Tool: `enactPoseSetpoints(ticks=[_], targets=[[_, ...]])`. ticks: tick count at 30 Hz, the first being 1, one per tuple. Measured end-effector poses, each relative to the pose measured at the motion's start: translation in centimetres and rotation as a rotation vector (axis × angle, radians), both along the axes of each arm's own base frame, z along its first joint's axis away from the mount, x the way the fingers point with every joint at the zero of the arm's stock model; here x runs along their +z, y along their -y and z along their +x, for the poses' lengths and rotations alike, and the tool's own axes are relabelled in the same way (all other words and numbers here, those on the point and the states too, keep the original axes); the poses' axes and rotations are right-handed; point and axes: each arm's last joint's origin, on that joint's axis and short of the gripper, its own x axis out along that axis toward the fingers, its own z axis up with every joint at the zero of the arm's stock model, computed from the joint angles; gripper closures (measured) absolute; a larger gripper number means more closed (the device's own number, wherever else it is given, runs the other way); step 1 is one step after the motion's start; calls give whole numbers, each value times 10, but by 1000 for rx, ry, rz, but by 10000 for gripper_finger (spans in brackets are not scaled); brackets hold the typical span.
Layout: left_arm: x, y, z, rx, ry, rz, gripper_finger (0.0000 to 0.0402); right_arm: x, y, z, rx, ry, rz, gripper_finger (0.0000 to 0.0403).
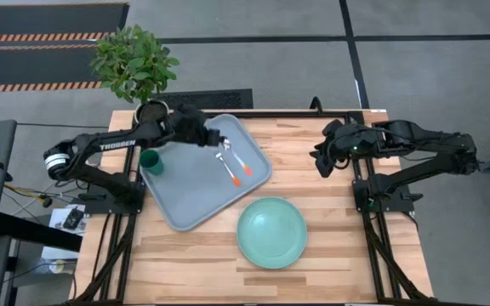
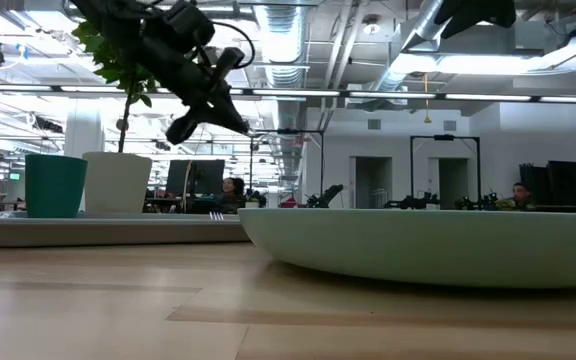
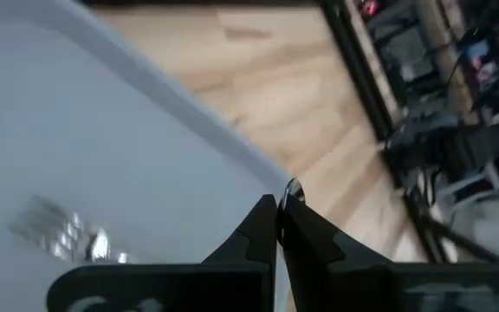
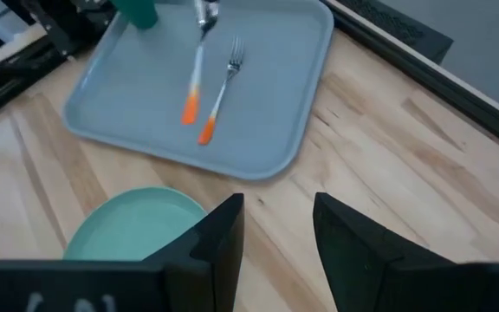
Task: Pick and place plate/cup/fork/spoon on tray
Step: Put the orange spoon on the gray serving tray
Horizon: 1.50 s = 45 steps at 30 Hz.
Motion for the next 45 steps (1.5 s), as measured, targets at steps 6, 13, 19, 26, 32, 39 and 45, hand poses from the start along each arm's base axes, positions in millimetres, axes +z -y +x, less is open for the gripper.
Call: enactPoseSetpoints(ticks=[6,13,19,26,32,39,45], targets=[[3,-31,17,-47,-28,15,401,-1,7,-3,-43,-20,-1,242],[3,-68,53,-224,-226,11,401,-2,16,-5,-92,-33,-2,242],[-13,-82,68,-254,-312,-12,401,-3,19,-7,-107,-55,-2,242],[-32,-84,61,-207,-350,-24,401,-3,20,-7,-112,-61,-3,242],[-50,-83,56,-199,-304,-43,401,-3,20,-7,-112,-62,-8,242],[-50,-86,55,-223,-290,-20,401,-3,20,-7,-121,-57,1,242],[-51,-101,39,-190,-294,-69,401,-3,20,-7,-128,-54,8,242]])
